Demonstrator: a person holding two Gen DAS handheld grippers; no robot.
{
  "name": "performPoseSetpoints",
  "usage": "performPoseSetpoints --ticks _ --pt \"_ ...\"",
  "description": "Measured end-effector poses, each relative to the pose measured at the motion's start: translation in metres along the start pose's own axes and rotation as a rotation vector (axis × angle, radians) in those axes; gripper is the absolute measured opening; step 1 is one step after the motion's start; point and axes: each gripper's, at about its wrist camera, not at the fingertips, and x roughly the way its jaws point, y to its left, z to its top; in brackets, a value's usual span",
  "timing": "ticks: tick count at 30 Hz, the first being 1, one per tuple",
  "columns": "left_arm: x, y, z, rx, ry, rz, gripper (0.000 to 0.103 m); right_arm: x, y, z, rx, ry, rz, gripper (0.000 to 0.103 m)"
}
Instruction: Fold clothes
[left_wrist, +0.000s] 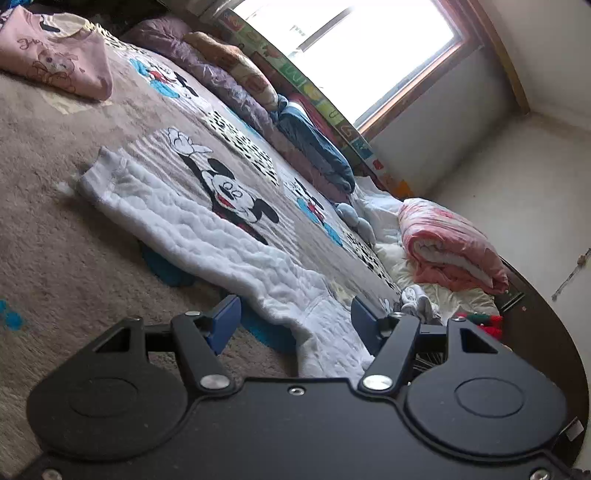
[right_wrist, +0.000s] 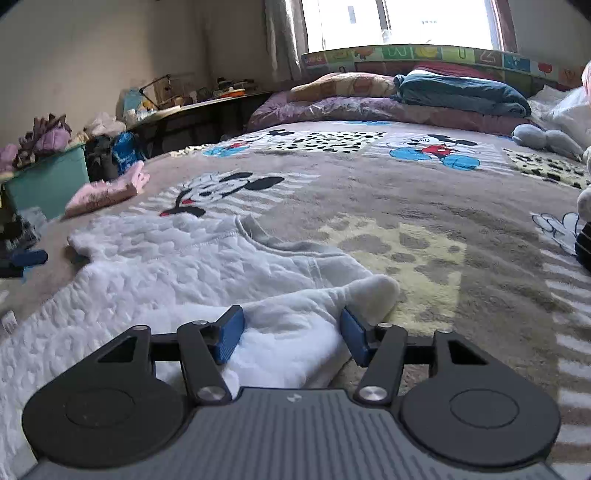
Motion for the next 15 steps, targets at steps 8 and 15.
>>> performPoseSetpoints --ticks 8,15 --pt "0.003 0.023 0.013 -0.061 -0.016 0.054 0.065 -0.01 0.007 0.011 0.002 0.002 -0.054 0.06" --pt "-0.002 0.054 0.023 -0.21 -0.053 0.123 0.065 -0.059 0.01 0.007 0.097 -0.125 -0.1 0.06"
